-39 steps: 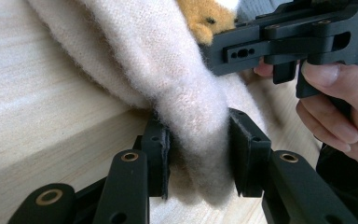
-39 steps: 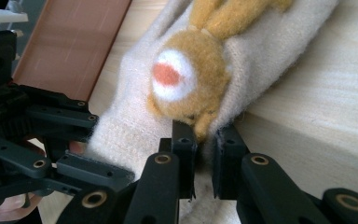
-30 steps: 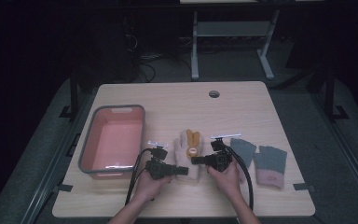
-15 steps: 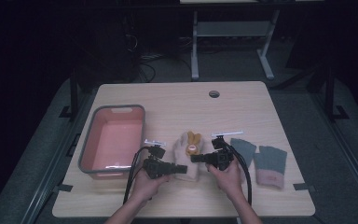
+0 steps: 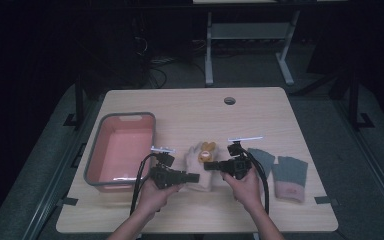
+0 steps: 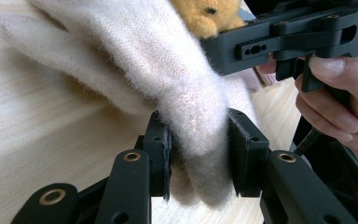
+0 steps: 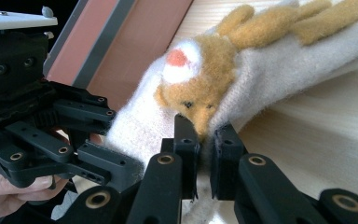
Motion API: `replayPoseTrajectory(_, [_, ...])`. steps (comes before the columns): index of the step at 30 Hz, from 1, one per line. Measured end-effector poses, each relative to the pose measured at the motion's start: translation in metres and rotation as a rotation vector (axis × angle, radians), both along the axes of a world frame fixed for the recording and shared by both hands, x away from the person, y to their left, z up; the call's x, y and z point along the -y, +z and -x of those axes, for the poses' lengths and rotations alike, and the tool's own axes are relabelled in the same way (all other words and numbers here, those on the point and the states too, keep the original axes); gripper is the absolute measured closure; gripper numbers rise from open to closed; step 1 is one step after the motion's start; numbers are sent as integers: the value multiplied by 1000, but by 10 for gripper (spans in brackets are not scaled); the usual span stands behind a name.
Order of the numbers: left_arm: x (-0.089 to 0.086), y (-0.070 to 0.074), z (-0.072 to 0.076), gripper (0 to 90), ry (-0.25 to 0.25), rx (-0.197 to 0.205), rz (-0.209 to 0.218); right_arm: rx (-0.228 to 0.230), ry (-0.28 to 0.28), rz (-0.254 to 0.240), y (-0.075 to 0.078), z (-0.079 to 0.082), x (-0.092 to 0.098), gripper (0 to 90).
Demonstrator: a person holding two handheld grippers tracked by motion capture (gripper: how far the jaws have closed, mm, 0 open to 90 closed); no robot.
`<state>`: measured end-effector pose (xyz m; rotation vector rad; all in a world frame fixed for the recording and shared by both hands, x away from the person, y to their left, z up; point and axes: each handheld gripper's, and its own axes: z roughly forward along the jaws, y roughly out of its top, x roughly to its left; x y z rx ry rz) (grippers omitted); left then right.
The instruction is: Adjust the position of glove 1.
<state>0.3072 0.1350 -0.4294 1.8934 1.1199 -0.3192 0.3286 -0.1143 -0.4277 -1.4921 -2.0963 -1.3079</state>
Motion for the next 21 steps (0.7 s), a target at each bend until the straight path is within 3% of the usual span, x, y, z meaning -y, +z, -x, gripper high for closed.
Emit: replayPoseTrajectory(21, [-17, 27, -5, 639, -3, 47, 21, 29, 34, -8, 33, -8, -13, 830])
